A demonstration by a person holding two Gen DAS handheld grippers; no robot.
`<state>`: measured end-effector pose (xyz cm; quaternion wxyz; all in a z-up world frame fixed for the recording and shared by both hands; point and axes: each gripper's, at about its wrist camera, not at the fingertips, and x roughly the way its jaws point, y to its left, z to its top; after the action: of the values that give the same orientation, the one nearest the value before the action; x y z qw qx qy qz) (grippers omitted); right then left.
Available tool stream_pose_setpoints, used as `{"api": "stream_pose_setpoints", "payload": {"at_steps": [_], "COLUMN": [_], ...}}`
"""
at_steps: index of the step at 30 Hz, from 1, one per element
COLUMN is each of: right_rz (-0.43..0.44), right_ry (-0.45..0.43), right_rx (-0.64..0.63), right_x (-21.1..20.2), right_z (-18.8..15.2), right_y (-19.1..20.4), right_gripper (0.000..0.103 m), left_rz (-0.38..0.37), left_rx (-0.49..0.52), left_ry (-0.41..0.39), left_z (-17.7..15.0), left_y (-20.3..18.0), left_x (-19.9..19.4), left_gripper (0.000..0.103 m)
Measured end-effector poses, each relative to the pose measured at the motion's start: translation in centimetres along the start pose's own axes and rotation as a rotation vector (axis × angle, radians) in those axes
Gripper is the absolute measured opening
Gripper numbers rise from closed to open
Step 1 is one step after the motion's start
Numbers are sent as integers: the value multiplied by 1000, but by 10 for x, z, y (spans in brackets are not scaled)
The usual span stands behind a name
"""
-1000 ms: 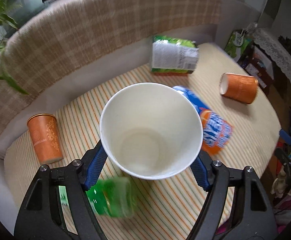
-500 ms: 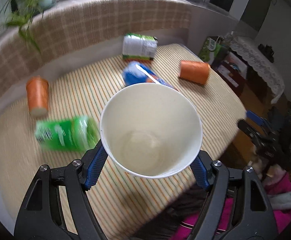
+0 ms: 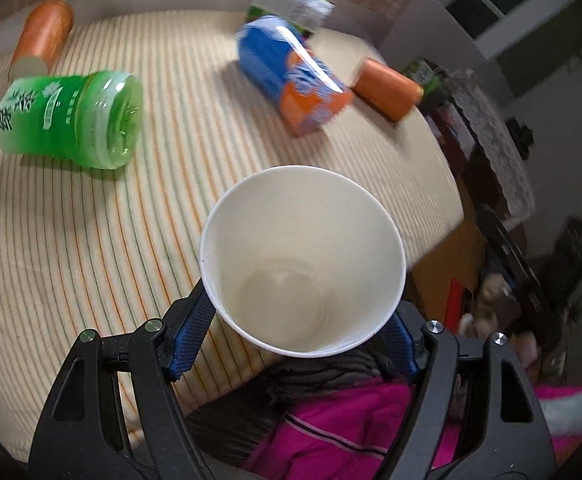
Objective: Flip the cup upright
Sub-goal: 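Rotate the left gripper to turn the white cup rim-up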
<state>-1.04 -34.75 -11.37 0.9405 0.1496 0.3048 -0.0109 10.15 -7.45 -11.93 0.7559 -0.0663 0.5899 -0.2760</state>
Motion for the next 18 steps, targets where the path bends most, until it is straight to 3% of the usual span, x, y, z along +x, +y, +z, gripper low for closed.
{"api": "stream_pose_setpoints", "payload": {"at_steps": [9,18], "right_rz": [-6,29], "right_ry": [19,60], "right_rx": [3,-9], "right_x": [3,13], "right_z": [-2,1], "right_y": [-1,6], "right_gripper": [102,102], "left_rz": [-10,-22], "left_rx": [-92,-143], "left_ry": [-92,-123], "left_z": [37,44], "left_y": [23,37], "left_x": [20,26], "left_gripper": [77,77]}}
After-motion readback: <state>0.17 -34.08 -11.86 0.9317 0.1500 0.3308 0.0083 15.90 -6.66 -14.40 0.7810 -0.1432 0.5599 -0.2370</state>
